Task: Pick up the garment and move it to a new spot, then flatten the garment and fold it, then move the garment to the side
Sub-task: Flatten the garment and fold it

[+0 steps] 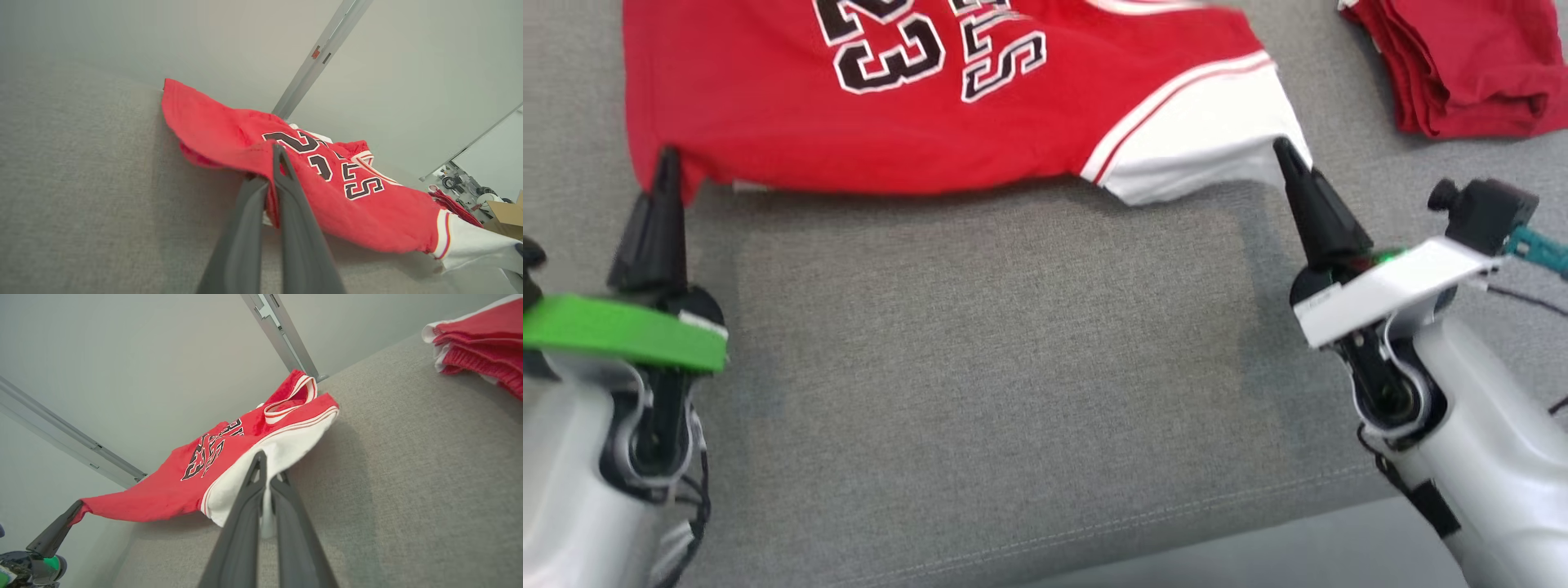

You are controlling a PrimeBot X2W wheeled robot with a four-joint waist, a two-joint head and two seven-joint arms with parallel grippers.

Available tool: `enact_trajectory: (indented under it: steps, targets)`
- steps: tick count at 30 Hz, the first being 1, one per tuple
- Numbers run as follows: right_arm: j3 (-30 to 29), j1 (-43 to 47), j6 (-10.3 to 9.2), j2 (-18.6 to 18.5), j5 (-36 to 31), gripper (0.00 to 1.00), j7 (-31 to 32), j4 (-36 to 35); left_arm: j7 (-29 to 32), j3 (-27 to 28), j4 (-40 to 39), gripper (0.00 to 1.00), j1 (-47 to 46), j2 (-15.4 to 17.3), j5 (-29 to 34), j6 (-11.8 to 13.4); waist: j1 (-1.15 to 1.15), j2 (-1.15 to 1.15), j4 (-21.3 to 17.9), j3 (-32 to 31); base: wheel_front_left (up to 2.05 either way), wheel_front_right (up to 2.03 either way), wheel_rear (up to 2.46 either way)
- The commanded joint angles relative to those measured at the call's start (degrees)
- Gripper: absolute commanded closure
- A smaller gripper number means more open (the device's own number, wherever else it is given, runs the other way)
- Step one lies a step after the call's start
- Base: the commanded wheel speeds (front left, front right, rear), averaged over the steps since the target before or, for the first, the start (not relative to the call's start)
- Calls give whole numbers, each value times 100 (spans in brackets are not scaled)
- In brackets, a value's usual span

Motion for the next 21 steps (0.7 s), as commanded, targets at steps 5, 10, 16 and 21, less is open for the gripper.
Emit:
enact_trajectory:
  steps: [5,10,16,21]
  targets:
    - [-189,1039,2,77,-363,100,-111,-405,-57,139,-348,100,1198,-115,98,226,1,0,235,-836,0,0,0]
    - [-576,2006,2,321,-529,100,-113,-602,-63,323,-433,100,2160,-395,291,341,1,0,288,-1208,0,0,0]
    - [-965,2868,2,501,-680,100,196,-742,-65,371,-232,100,2857,-726,473,285,1,0,341,-1571,0,0,0]
    - [-1183,3373,2,539,-723,100,565,-1103,-15,324,-127,100,3275,-719,327,213,1,0,313,-1759,0,0,0]
